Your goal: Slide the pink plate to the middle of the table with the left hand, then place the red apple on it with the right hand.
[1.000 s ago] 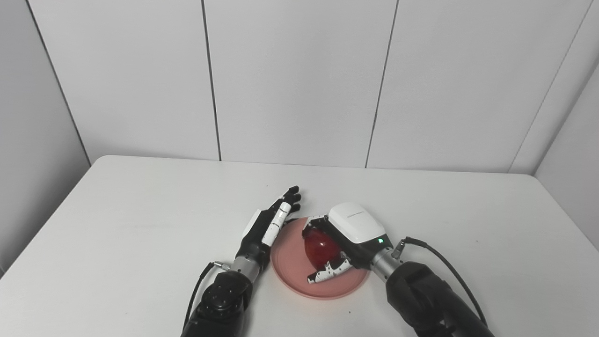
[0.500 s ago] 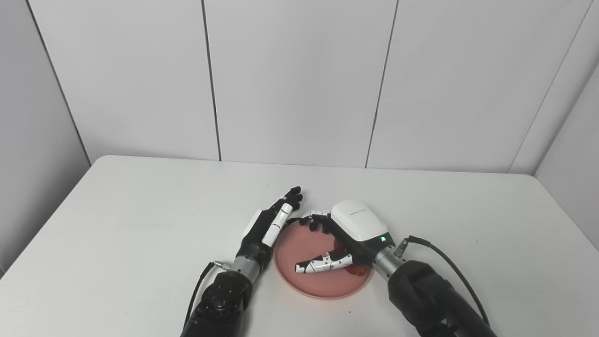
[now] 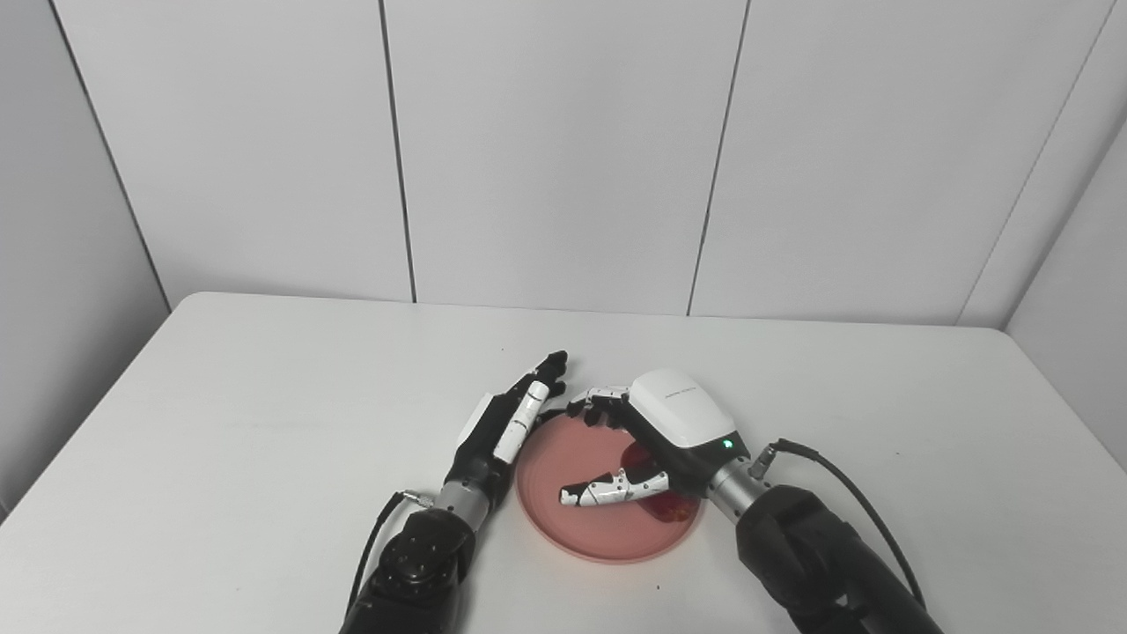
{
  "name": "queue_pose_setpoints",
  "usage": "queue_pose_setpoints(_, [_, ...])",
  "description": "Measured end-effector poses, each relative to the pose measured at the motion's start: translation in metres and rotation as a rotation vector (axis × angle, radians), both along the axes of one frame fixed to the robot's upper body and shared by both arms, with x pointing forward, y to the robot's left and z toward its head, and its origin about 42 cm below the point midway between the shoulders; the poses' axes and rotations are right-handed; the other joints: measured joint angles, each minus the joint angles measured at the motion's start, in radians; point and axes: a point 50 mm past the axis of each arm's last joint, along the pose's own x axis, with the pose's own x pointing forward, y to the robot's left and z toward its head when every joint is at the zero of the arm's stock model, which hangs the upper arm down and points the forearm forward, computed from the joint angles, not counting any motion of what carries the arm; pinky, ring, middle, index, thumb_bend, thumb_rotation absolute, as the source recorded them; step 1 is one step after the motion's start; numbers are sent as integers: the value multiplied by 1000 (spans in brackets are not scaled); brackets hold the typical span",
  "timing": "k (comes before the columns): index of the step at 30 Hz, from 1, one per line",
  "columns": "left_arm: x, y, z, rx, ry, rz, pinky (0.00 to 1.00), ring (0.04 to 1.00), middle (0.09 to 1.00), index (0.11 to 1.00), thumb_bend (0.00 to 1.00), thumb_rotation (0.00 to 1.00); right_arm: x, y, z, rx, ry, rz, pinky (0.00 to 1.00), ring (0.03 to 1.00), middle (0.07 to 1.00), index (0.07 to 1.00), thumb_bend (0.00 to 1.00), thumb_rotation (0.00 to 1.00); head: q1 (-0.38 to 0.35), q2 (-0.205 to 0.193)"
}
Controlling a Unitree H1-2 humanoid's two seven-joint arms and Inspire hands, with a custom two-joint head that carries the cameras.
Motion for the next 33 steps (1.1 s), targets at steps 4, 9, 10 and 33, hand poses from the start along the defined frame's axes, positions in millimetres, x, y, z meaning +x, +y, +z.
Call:
queue_pose_setpoints(4, [0,0,0,0,0,0,799,896,913,884,742,988,1,-2,2,25,-13,-5,463,538,620,691,927,863,2,2])
queue_pose_setpoints(9, [0,0,0,0,-1,2,792,856,868,887,693,972,3,-5,9,95,-50,-22,521,597,657,696,948,931,0,2])
queue_pose_setpoints(10, [0,0,0,-1,-2,3,791,851,859,891,687,977,4,-7,11,137,-51,-33,521,605,666,695,964,956,0,2])
queue_pose_setpoints(33, [-18,3,6,-69,8,95,963,983,990,989,822,915,-6,-36,-18,1064,388,-288,1000,1000,972,955,879,1000,5,-5])
